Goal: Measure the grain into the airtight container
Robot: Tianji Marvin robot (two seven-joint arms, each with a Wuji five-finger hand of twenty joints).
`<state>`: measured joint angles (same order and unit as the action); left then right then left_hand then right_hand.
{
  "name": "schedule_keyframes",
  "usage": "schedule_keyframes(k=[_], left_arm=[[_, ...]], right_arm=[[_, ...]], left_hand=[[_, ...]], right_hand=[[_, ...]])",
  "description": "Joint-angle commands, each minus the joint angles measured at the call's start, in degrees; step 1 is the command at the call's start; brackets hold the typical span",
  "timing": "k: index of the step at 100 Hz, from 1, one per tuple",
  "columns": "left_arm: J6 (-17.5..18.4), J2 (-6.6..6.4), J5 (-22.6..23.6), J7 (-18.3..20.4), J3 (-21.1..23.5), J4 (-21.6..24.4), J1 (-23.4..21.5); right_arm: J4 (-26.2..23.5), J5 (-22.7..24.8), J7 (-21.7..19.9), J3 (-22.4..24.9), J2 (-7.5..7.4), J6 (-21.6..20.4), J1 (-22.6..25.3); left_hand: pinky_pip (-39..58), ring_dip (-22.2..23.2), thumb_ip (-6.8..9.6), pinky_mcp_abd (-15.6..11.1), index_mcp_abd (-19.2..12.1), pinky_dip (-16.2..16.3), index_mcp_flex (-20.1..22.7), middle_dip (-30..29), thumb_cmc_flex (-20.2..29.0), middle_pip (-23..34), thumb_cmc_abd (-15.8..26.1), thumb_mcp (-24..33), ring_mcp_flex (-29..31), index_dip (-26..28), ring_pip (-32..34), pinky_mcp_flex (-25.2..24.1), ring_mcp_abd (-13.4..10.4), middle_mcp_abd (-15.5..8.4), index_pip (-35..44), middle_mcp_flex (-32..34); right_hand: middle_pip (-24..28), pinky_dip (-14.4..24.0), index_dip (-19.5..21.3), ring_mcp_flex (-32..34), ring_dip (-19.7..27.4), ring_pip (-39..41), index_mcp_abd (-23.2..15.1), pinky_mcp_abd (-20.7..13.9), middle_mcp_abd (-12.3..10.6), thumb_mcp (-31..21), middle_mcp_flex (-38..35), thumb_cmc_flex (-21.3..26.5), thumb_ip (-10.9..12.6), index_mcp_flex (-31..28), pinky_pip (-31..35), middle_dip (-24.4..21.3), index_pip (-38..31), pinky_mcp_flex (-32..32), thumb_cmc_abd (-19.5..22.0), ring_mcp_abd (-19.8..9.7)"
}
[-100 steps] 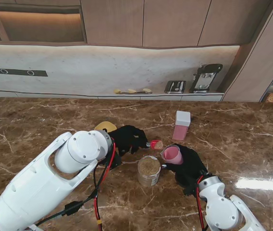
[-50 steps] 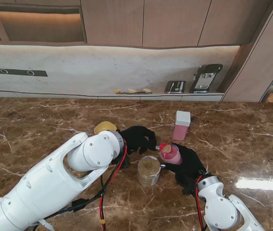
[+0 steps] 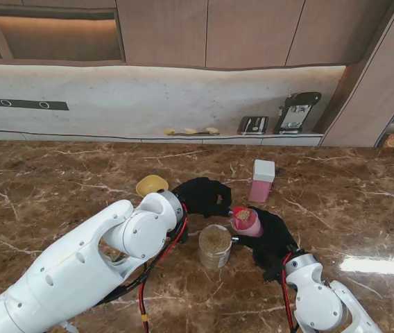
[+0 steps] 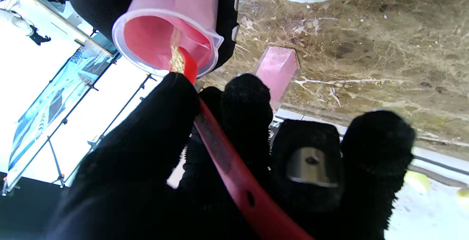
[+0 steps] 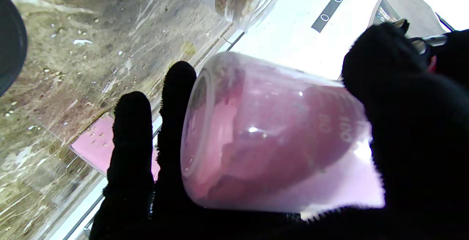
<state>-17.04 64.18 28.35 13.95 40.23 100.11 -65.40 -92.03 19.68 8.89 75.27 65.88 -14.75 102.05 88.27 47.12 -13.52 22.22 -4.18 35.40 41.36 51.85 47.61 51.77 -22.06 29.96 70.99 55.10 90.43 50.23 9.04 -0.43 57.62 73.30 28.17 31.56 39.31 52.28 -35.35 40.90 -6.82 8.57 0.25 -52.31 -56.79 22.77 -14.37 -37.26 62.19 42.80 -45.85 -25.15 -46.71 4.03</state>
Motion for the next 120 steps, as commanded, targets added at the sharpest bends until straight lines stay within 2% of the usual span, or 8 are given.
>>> schedule_keyframes(k=[1, 11, 33, 39, 70, 101, 111, 120], left_arm=[[1.53, -0.27, 1.75, -0.7, 0.02, 0.04, -0.56], [6.09, -0.47, 6.34, -2.23, -0.07, -0.76, -0.71], [12.13, -0.86, 13.82, -4.84, -0.32, -1.72, -0.87], [13.79, -0.99, 15.88, -5.63, -0.3, -2.09, -0.74], [21.99, -0.86, 18.37, -9.76, -0.5, -4.98, 0.11], [20.63, -1.28, 18.29, -7.42, -0.24, -4.51, 0.23], [20.32, -1.15, 18.56, -8.16, -0.2, -4.72, 0.09], [22.14, -1.06, 19.15, -9.41, -0.36, -5.34, 0.29]], right_arm=[[0.29, -0.32, -0.71, 0.05, 0.13, 0.1, 0.44], [0.34, -0.31, -0.8, -0.02, 0.11, 0.05, 0.35], [0.41, -0.34, -0.92, -0.1, 0.09, 0.07, 0.19], [0.41, -0.32, -0.95, -0.09, 0.08, 0.11, 0.19], [0.46, -0.29, -0.96, -0.16, 0.08, 0.21, 0.11], [0.5, -0.36, -0.93, -0.1, 0.09, 0.29, 0.2], [0.5, -0.36, -0.95, -0.11, 0.09, 0.3, 0.2], [0.51, -0.4, -1.01, -0.11, 0.08, 0.32, 0.18]], left_hand=[[4.66, 0.74, 1.5, 1.06, -5.76, 0.84, 0.35, 0.81, 3.31, 2.01, 2.46, 2.74, 1.8, 1.93, 4.71, 1.29, -0.46, -0.3, 2.5, 2.5], [4.72, 0.65, 1.09, 0.57, -6.43, 0.57, 0.36, 0.79, 2.24, 1.96, 2.2, 4.04, 1.81, 1.8, 4.88, 1.6, -0.8, -0.83, 2.63, 2.81], [4.74, 0.59, 0.85, 0.64, -6.97, 0.44, 0.31, 0.79, 1.64, 1.92, 1.98, 4.69, 1.8, 1.76, 4.9, 1.82, -0.85, -1.15, 2.84, 2.86], [4.7, 0.53, 0.63, 0.22, -7.64, 0.26, 0.24, 0.79, 0.98, 1.89, 1.99, 5.23, 1.83, 1.69, 4.93, 1.97, -1.53, -1.7, 2.92, 2.92], [4.61, 0.42, 0.16, 0.08, -8.81, 0.01, 0.05, 0.82, -0.23, 1.82, 1.56, 6.72, 1.82, 1.53, 5.03, 2.19, -1.51, -2.31, 3.33, 2.94], [4.5, 0.38, -0.02, 0.28, -8.58, 0.08, -0.12, 0.89, -0.31, 1.83, 1.51, 7.24, 1.8, 1.39, 4.91, 1.83, -1.08, -1.97, 3.43, 2.79], [4.46, 0.41, 0.01, 0.53, -8.46, 0.11, -0.04, 0.9, -0.16, 1.86, 1.35, 7.42, 1.8, 1.35, 4.98, 1.75, -0.91, -1.82, 3.48, 2.85], [4.59, 0.42, -0.08, 0.4, -8.93, 0.15, -0.09, 0.9, -0.58, 1.87, 1.39, 7.46, 1.81, 1.36, 5.04, 2.13, -1.33, -2.22, 3.46, 2.95]], right_hand=[[1.94, -0.4, -0.06, 0.88, 0.49, 1.11, -7.11, -0.58, -3.38, -10.32, -2.35, 7.51, -2.32, -5.21, -0.89, 0.07, -6.07, 0.16, 8.72, -2.63], [1.93, -0.39, -0.05, 0.89, 0.5, 1.11, -7.12, -0.59, -3.32, -10.33, -2.37, 7.47, -2.33, -5.17, -0.89, 0.06, -6.05, 0.14, 8.72, -2.68], [1.9, -0.38, -0.05, 0.88, 0.51, 1.08, -7.12, -0.6, -3.33, -10.33, -2.3, 7.43, -2.34, -5.2, -0.91, 0.06, -6.05, 0.15, 8.71, -2.65], [1.92, -0.38, -0.06, 0.85, 0.51, 1.07, -7.14, -0.6, -3.35, -10.34, -2.33, 7.43, -2.34, -5.17, -0.91, 0.06, -6.03, 0.15, 8.74, -2.6], [1.9, -0.37, -0.05, 0.8, 0.51, 1.06, -7.11, -0.57, -3.34, -10.32, -2.31, 7.48, -2.33, -5.2, -0.97, 0.05, -6.03, 0.2, 8.76, -2.61], [1.88, -0.35, -0.06, 0.82, 0.51, 1.05, -7.04, -0.57, -3.36, -10.27, -2.23, 7.48, -2.33, -5.09, -1.0, 0.04, -5.99, 0.22, 8.79, -2.61], [1.88, -0.35, -0.06, 0.79, 0.51, 1.05, -7.02, -0.56, -3.31, -10.25, -2.23, 7.47, -2.33, -5.11, -1.02, 0.03, -5.99, 0.26, 8.83, -2.58], [1.89, -0.35, -0.05, 0.74, 0.51, 1.05, -7.05, -0.56, -3.26, -10.24, -2.25, 7.52, -2.33, -5.12, -1.02, 0.04, -6.0, 0.24, 8.78, -2.57]])
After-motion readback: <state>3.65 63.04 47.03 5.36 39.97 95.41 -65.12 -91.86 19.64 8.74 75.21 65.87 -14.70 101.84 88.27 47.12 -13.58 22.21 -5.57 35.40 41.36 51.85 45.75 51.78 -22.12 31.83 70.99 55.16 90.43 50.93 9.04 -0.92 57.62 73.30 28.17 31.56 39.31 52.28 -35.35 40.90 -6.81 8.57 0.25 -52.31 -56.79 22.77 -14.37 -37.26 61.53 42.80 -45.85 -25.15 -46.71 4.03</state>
